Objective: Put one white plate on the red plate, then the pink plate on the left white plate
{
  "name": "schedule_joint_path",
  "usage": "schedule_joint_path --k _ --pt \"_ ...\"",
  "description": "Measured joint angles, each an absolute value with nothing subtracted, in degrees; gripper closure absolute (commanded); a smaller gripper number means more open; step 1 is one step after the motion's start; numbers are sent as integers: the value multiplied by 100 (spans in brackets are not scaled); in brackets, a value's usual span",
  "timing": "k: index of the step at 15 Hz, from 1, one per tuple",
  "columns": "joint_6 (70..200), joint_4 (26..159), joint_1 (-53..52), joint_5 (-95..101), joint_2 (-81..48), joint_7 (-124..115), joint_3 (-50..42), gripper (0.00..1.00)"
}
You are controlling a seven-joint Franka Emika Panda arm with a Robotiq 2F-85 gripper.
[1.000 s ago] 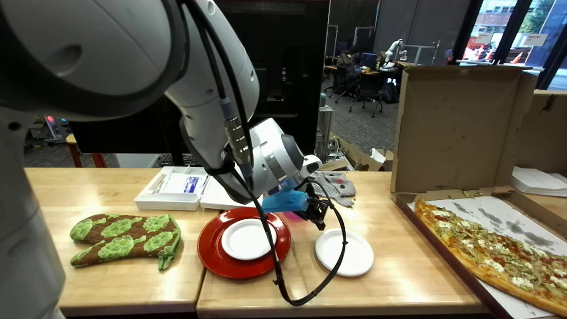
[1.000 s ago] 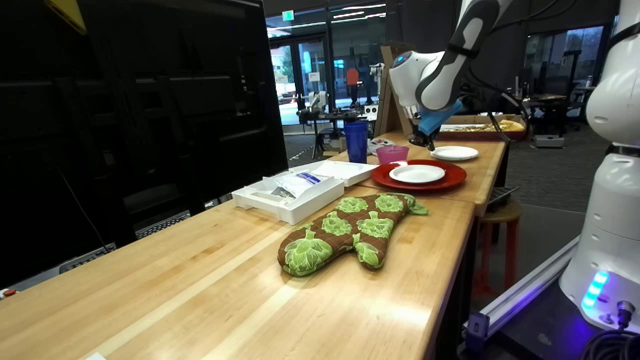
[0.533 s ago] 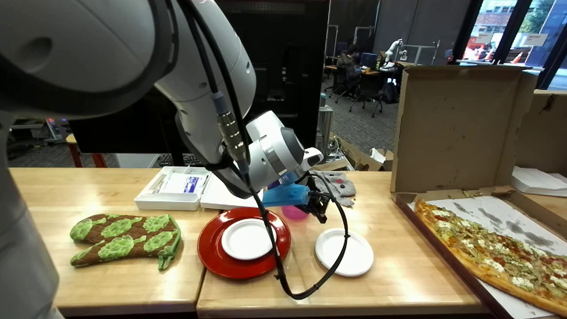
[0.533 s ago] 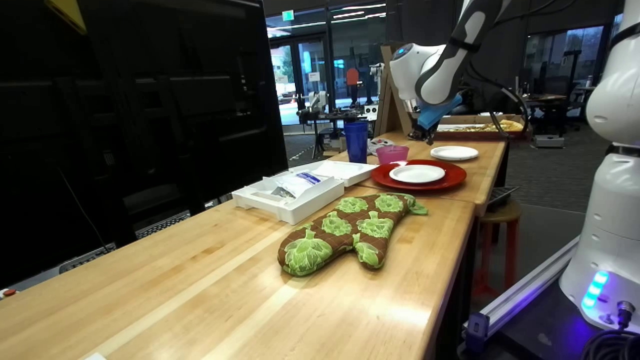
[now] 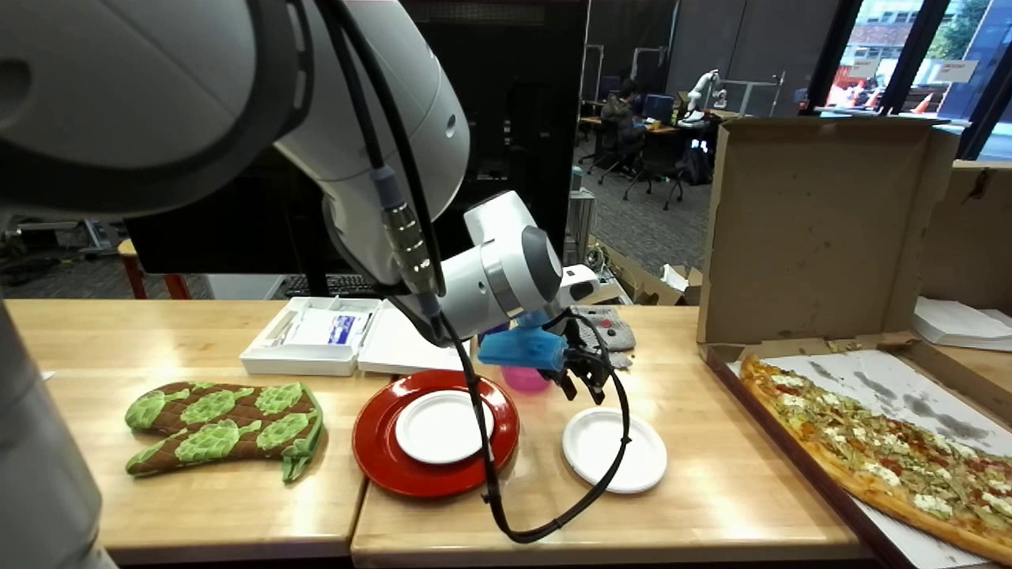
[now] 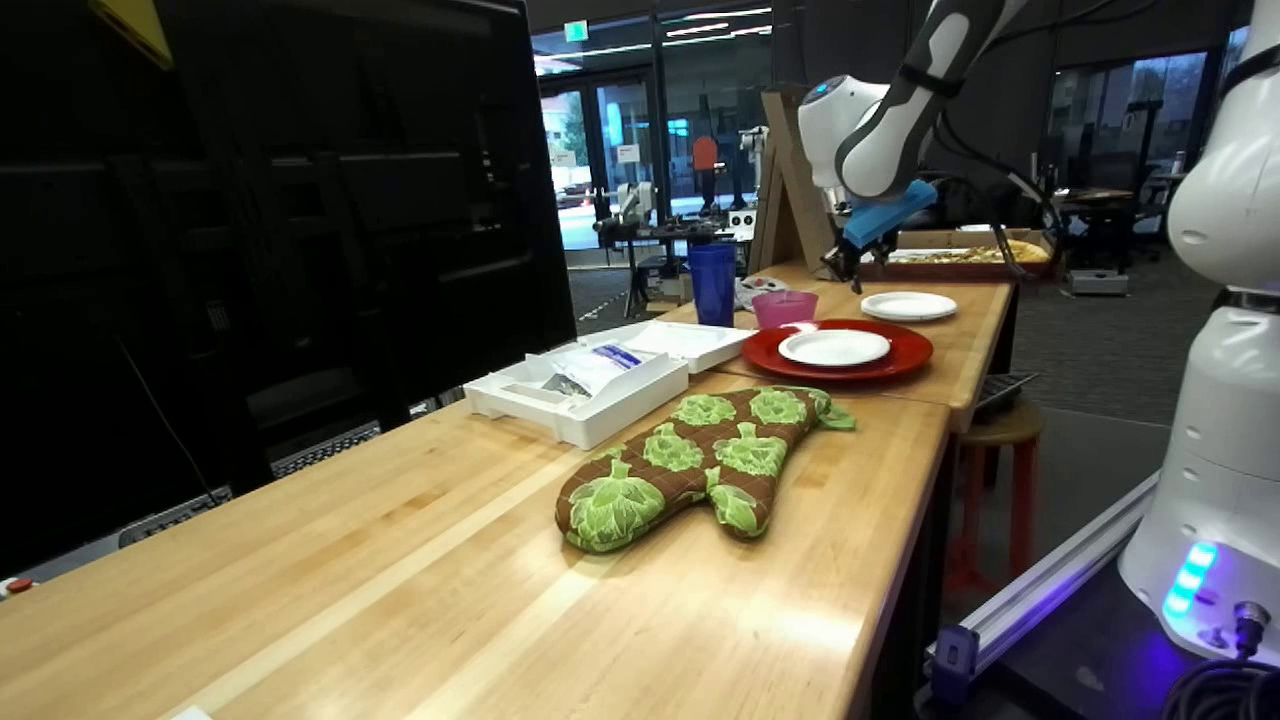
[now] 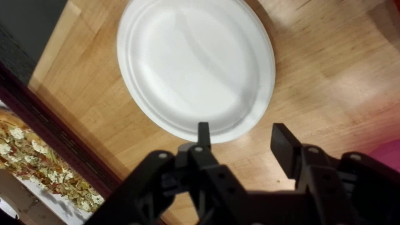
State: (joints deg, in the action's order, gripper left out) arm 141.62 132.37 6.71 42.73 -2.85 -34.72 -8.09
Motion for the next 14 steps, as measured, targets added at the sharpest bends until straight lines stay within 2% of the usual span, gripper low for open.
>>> schedule_joint_path --k 2,14 --pt "14259 13238 726 3979 -285 -3280 -864 1" --pt "14535 13253 709 2459 -285 -1743 -859 0"
